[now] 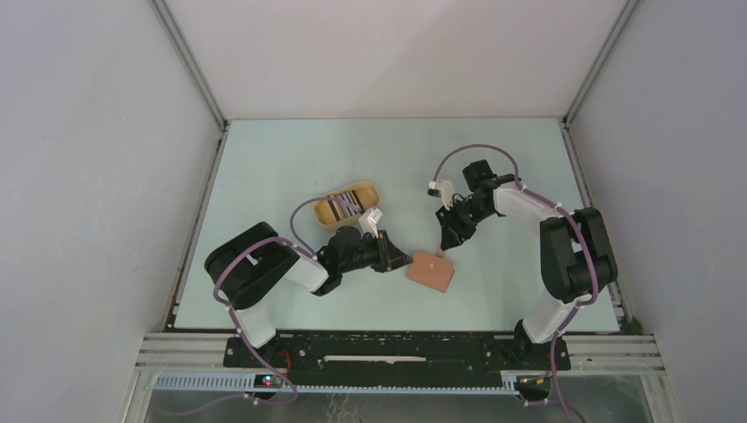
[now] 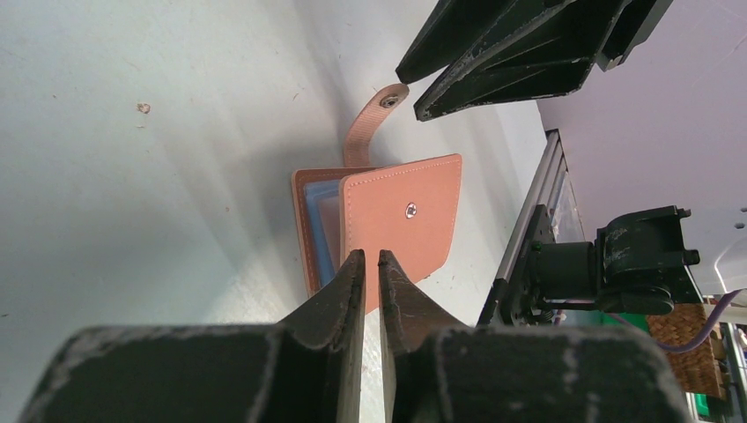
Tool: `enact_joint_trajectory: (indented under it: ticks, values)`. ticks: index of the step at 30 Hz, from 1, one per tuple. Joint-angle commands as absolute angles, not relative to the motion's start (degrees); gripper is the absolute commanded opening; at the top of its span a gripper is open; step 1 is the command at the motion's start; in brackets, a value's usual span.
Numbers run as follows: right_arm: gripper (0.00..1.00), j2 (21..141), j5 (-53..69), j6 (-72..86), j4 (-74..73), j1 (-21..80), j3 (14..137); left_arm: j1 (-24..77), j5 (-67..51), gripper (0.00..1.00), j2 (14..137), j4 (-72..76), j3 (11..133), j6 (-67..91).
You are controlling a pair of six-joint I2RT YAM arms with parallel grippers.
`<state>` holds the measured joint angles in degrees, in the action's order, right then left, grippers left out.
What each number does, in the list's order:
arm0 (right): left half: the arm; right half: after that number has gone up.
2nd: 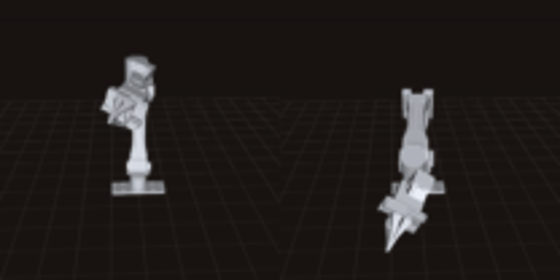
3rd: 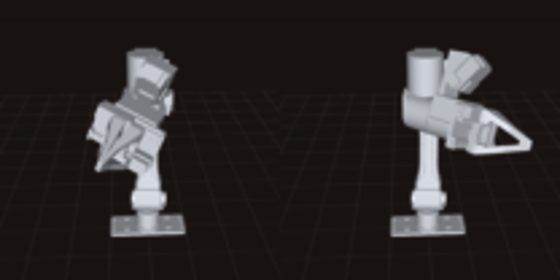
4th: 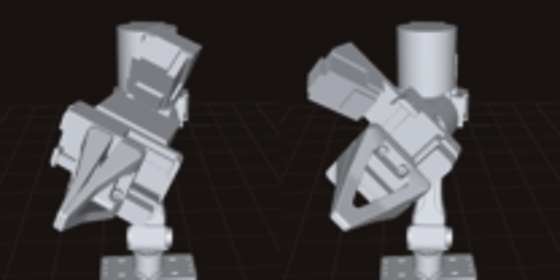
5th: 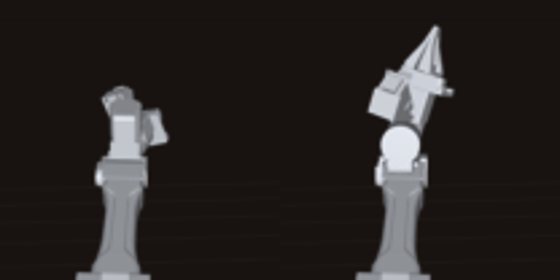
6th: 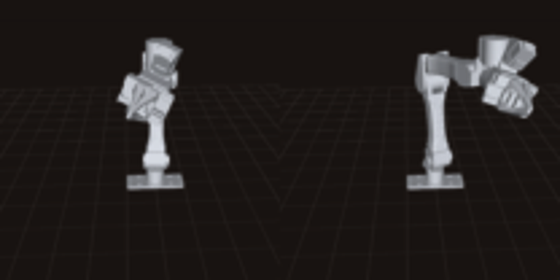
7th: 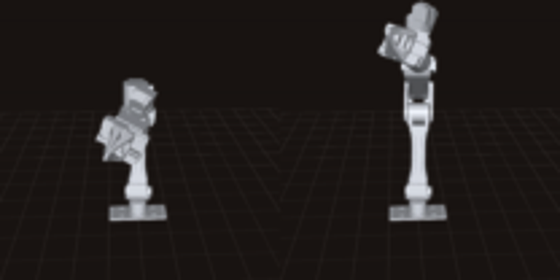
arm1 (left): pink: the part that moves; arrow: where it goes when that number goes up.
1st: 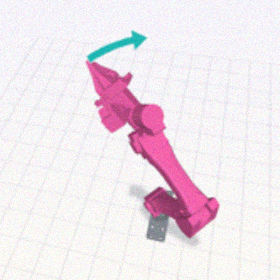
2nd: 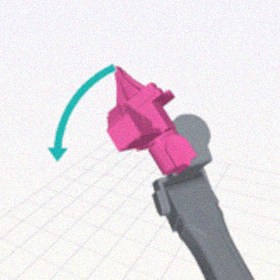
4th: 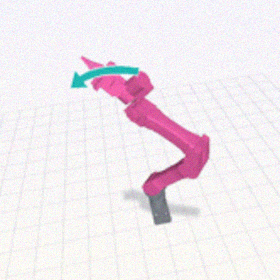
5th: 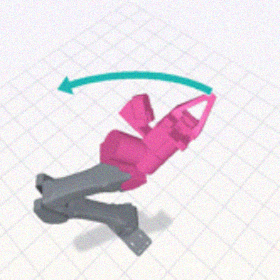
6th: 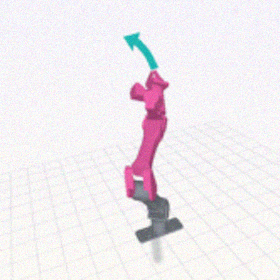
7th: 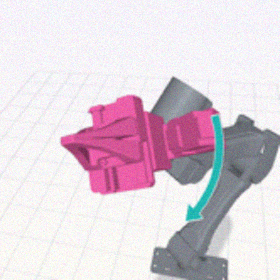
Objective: Put the credit cards into the card holder
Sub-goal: Close the card holder at the center of the board.
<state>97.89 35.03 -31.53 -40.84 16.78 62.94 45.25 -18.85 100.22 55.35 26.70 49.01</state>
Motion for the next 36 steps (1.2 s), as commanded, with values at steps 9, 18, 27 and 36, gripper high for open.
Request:
enact_joint_trajectory:
  ticks: [9, 18, 27, 36]
  values:
    - [0.26, 100.2, 38.0, -31.4, -41.7, 16.5, 66.1, 45.7, -20.1, 0.15, 100.9, 56.3, 28.9, 47.7]
    - [0.22, 100.1, 38.2, -31.5, -41.7, 16.0, 66.1, 45.7, -20.1, 0.14, 100.9, 56.3, 28.9, 47.6]
    - [0.14, 100.9, 38.2, -31.8, -42.4, 16.0, 66.7, 45.7, -20.0, 0.14, 100.9, 56.3, 28.9, 47.6]
    - [0.0, 101.0, 38.5, -32.6, -43.3, 16.0, 66.9, 45.7, -20.0, 0.15, 100.8, 56.3, 28.8, 47.6]
